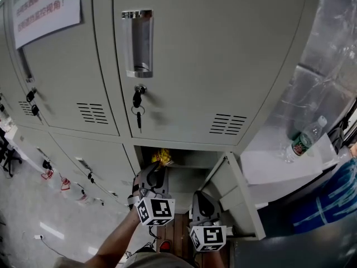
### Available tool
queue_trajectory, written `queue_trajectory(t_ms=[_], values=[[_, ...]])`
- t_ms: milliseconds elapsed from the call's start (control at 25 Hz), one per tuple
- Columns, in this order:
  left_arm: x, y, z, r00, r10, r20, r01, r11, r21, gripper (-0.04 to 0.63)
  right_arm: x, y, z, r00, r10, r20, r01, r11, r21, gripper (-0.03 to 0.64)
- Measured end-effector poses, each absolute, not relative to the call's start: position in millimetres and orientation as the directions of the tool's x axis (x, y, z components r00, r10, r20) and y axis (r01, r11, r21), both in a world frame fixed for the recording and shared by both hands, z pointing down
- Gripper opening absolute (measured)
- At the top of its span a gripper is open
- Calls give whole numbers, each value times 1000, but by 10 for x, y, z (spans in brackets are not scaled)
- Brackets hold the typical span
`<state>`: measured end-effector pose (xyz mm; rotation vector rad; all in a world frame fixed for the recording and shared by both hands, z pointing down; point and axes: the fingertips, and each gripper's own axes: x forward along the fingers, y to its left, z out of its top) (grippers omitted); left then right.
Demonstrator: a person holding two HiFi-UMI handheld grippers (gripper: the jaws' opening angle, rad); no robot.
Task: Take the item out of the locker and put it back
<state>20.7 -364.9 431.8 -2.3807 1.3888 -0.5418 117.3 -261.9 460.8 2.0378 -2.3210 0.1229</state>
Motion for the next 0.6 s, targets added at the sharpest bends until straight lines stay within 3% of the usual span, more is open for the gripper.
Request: queue_trajectory(t_ms=[240, 600], values=[[135, -3386, 4015, 527, -846, 77, -794, -523, -311, 97, 1188, -2549, 4486, -128, -990, 63, -992, 127, -12, 18], [-48, -2885, 3884, 558, -828, 53, -811, -558, -174, 95, 1117, -2315, 4307, -148, -989, 31, -989, 148, 2, 18]])
